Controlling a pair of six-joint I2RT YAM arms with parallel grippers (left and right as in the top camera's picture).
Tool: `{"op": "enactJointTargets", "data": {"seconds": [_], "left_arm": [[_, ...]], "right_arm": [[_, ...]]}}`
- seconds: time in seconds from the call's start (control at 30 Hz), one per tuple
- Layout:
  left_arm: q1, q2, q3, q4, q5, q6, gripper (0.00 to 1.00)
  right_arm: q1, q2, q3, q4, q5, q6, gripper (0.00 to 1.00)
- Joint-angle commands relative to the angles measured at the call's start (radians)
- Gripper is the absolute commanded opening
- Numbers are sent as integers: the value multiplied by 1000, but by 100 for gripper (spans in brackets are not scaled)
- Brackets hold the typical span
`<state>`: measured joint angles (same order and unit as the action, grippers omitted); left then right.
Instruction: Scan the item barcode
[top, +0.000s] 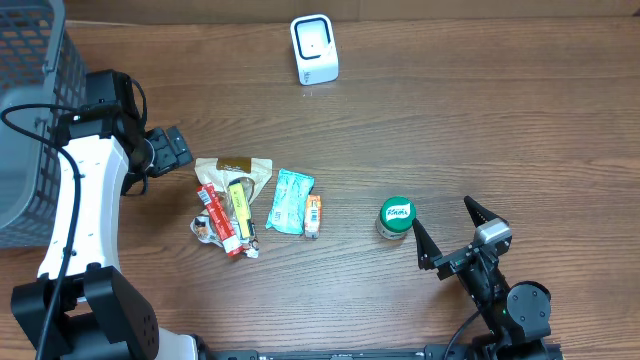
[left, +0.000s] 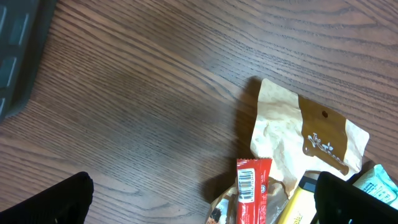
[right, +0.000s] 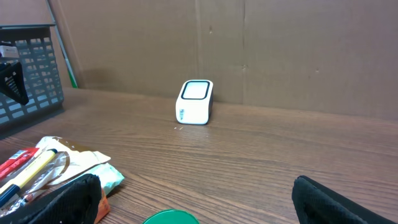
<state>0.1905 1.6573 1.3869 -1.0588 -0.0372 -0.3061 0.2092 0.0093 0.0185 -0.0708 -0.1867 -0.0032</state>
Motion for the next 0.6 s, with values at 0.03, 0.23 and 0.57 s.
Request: {"op": "enactJointTargets", "data": {"seconds": [0.03, 0.23, 0.57], "left_arm": [[-1, -3, 20, -3, 4, 22, 100], [-1, -3, 20, -3, 4, 22, 100], [-1, -3, 20, -3, 4, 22, 100]], "right_arm": [[-4, -6, -11, 5, 2, 0, 100], [-4, -6, -11, 8, 2, 0, 100], [-4, -6, -10, 14, 1, 39, 100]]}}
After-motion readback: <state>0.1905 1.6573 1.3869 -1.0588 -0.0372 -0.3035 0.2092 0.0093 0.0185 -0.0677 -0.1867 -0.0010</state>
